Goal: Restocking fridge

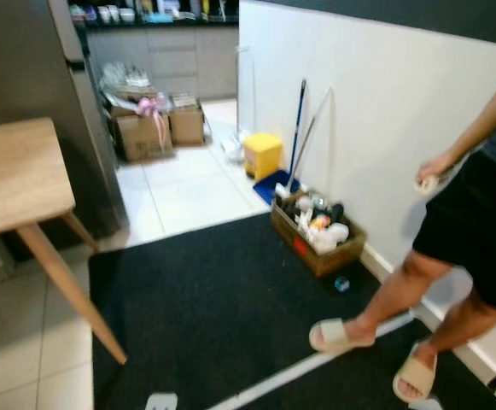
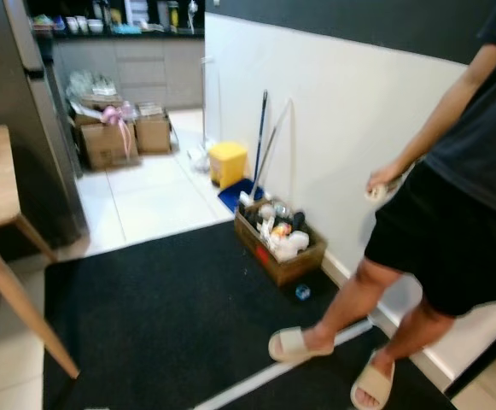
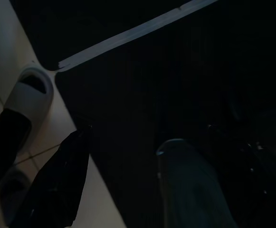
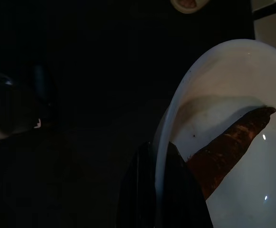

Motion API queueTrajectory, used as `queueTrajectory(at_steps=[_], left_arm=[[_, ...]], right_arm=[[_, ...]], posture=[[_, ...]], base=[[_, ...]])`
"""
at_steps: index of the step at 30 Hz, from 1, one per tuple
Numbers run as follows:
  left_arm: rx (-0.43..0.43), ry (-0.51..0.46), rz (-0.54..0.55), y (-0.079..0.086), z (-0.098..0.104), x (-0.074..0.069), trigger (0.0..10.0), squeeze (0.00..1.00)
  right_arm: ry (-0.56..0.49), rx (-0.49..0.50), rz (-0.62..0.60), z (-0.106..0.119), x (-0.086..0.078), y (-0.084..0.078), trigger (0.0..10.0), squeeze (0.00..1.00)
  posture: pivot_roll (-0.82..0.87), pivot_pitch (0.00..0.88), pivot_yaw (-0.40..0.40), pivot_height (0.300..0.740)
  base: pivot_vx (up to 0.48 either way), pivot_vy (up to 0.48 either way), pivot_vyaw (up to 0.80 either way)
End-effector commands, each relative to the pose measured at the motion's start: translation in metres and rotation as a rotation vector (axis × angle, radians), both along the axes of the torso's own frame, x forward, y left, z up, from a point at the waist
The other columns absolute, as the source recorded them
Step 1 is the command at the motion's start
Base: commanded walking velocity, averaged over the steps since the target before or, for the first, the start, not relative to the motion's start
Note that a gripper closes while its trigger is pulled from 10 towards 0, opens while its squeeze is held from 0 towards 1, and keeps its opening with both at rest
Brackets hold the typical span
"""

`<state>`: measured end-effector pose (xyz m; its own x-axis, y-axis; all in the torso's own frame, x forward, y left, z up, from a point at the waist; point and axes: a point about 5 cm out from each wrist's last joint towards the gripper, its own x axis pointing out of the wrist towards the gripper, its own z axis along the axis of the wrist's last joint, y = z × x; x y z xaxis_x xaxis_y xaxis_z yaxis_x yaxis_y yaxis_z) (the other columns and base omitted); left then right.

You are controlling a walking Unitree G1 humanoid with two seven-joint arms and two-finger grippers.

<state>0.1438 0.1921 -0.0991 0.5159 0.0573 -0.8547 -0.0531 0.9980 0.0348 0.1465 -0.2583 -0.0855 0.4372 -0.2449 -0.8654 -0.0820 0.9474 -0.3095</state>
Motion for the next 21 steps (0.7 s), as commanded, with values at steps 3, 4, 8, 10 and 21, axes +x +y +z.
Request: queueTrajectory(at_steps=[3,4,8,10,21], left_arm=[[-0.003,0.012,0.013,0.0008,-0.0011,-0.0027,10.0,0.00],[-0.003,0.012,0.014,0.0008,-0.0011,-0.0027,10.0,0.00],[-0.005,0.012,0.015,0.0007,-0.0011,-0.0026,10.0,0.00],[-0.005,0.012,0.017,0.0009,-0.0010,-0.0026,10.0,0.00],[-0.024,0.010,0.024,-0.0006,-0.0009,-0.0015,10.0,0.00]], right_arm=[[-0.019,-0.016,0.022,0.0027,0.0068,0.0003,10.0,0.00],[-0.019,-0.017,0.024,0.0026,0.0067,0.0004,10.0,0.00],[-0.018,-0.018,0.027,0.0024,0.0063,0.0007,10.0,0.00],[-0.017,-0.018,0.029,0.0022,0.0061,0.0010,10.0,0.00],[-0.016,-0.024,0.035,0.0024,0.0063,0.0008,10.0,0.00]], posture=[[-0.06,0.000,0.008,0.740],[-0.06,0.000,0.008,0.740],[-0.06,0.000,0.008,0.740],[-0.06,0.000,0.008,0.740],[-0.06,0.000,0.008,0.740]], base=[[0.000,0.000,0.00],[0.000,0.000,0.00],[0.000,0.000,0.00],[0.000,0.000,0.00],[0.000,0.000,0.00]])
